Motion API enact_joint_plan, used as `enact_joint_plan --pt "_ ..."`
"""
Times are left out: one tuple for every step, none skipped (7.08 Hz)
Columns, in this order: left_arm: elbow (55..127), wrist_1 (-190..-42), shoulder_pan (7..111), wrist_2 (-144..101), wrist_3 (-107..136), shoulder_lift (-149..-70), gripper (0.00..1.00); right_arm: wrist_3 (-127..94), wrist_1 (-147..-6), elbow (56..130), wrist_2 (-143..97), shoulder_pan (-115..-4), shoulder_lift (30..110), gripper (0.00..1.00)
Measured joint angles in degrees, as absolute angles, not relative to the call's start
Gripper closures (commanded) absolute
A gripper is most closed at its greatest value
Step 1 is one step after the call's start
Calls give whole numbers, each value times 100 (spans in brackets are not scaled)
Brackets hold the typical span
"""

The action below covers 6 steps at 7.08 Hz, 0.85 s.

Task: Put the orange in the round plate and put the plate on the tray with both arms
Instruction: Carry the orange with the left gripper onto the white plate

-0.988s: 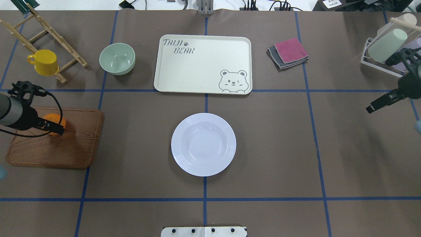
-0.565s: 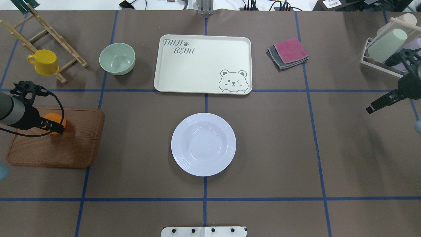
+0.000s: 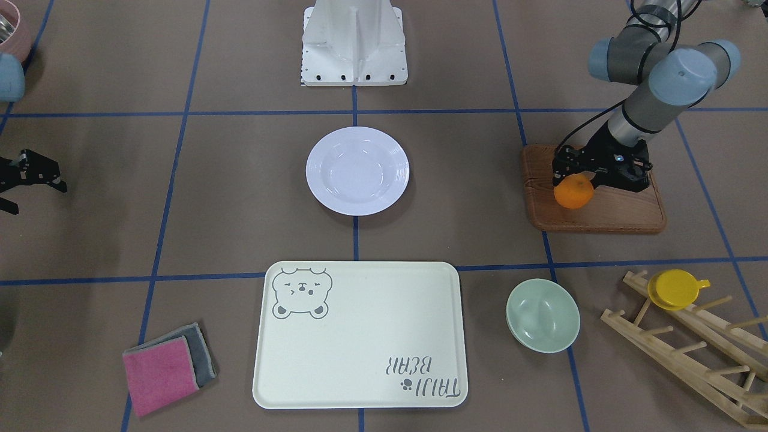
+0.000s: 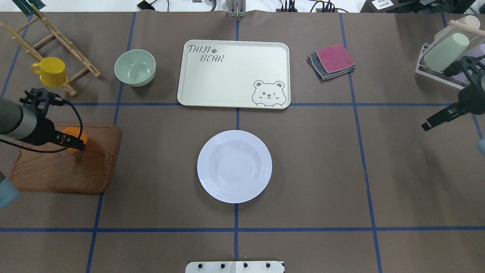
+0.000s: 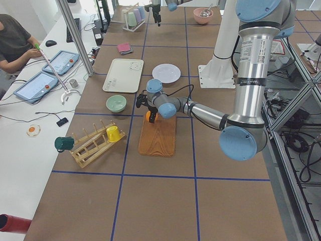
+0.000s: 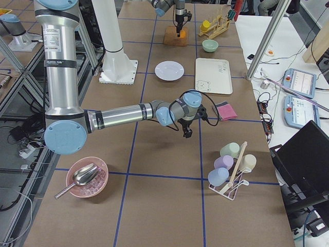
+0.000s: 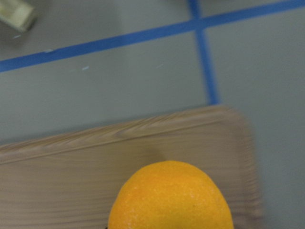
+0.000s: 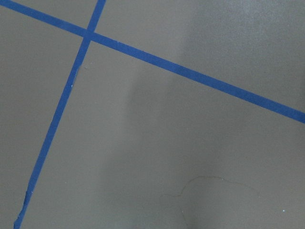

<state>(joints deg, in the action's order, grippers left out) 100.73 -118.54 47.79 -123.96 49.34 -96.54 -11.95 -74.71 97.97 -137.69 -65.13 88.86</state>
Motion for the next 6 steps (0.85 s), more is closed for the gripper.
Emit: enact_joint_plan --pt "10086 -11580 4749 -12499 5499 -10229 100 -1195 -7471 9801 -13771 -6510 8884 0" --pt "10091 -11137 4602 -12506 5928 -10872 100 -1197 -7471 9805 -13772 -6504 8873 0" --pt "10083 -10630 4302 -12331 6148 -11446 100 -1201 -7471 9814 -13774 -6489 8859 0" --pt "10059 -10149 3945 -11984 6238 -11936 100 -1203 -7469 9828 -13778 -6464 8848 0" --pt "10022 -9777 3624 -11710 6272 -12346 100 -1204 -7465 9855 -13778 -6443 8845 0" --pt "9951 -9538 3363 -11506 6286 -12664 100 -1206 -7465 9880 -13777 -6432 8831 0"
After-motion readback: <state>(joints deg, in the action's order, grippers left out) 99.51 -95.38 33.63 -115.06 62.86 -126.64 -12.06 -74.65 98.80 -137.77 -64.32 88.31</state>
